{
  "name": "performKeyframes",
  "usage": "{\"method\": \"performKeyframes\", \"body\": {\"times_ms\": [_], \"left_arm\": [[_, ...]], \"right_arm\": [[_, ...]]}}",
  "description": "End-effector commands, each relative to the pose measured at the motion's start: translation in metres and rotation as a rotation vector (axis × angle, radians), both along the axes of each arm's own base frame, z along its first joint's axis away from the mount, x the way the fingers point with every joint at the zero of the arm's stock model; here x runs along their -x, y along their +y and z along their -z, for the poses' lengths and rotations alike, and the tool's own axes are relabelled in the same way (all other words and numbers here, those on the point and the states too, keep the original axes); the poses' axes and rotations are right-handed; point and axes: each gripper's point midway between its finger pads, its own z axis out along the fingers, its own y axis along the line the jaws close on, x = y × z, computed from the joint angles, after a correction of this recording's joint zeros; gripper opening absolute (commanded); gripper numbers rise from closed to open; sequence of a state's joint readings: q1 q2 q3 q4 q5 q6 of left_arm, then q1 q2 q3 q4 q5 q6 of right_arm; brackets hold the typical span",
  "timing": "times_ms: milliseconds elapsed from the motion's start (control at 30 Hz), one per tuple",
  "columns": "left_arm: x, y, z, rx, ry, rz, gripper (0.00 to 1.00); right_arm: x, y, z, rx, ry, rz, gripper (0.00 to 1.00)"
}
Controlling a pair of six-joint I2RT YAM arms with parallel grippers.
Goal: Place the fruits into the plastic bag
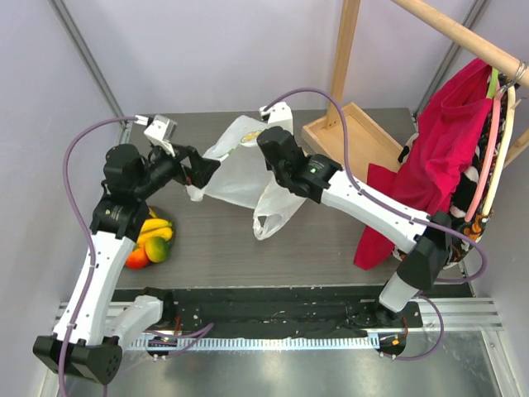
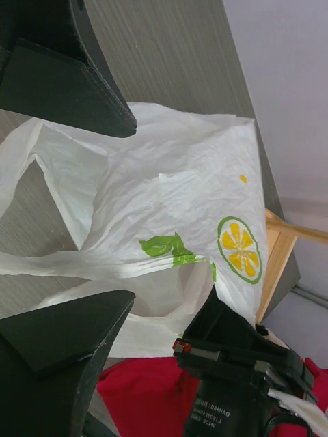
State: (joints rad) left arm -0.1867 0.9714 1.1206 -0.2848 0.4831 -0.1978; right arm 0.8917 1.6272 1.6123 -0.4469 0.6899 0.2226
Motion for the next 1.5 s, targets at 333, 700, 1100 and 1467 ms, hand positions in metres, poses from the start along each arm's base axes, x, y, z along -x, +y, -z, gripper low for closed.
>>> {"method": "performKeyframes", "body": {"times_ms": [333,700,1100,1467], "left_arm": [[0.0,-0.009,0.022,-0.105,-0.02,0.119,1.0],[0.026,-0.053,0.023,0.021,0.047,0.371,1.0],[0.004,-0.035,0.06,-0.14,0.102,0.197,1.0],[-0.007,-0.052,0.088,-0.168,0.209,0.193,0.83]], "right_arm": [[-0.05,-0.027,0.008,-0.092,0.147,0.009,0.01],[-0.082,-0.035,0.024,-0.075,0.194,0.036,0.01],[-0.086,-0.027,0.027,-0.12,0.235,0.01,0.01],[-0.077,-0.019,0.038,-0.158,0.303,-0.01,0.01]]}}
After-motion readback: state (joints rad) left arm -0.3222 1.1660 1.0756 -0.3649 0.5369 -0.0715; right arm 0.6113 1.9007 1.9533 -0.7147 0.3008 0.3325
